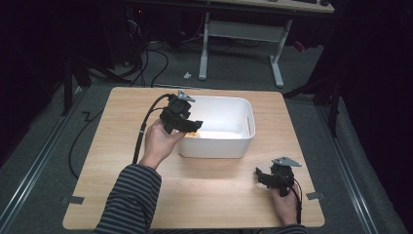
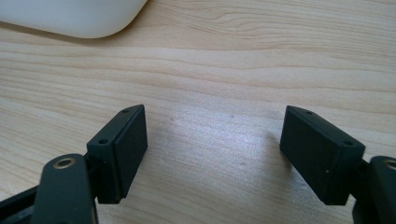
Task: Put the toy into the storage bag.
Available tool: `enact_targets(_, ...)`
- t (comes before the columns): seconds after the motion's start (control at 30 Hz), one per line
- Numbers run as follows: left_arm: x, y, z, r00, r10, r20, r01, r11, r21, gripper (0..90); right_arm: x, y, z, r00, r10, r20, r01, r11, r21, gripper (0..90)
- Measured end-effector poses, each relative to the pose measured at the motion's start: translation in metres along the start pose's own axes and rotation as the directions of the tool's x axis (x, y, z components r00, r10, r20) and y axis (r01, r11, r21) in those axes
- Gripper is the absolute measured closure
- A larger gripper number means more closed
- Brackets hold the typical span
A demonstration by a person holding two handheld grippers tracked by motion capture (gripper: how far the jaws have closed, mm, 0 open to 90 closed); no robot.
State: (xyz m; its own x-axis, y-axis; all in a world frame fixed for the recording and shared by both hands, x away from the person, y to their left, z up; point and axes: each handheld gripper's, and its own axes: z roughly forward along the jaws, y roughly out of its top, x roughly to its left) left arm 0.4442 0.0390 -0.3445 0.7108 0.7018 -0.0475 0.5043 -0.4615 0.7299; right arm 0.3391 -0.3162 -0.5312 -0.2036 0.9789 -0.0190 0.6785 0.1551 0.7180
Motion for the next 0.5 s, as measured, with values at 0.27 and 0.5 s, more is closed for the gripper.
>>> enact_targets(0.27,0.007,-0.012,-0.015,0.9999,-0.007,-0.014,0.006,0.9997,-0.023,41.5,0.0,0.0,0.0,1.0,0.001,0.0,-0.001,1.0,0.0,23.3)
enact_targets(0.5,0.016,-0.022,-0.028,0.9993,-0.03,-0.025,0.028,0.9983,-0.051,41.0,0.0,0.0,0.0,1.0,0.0,0.0,0.0,1.0,0.0,23.3)
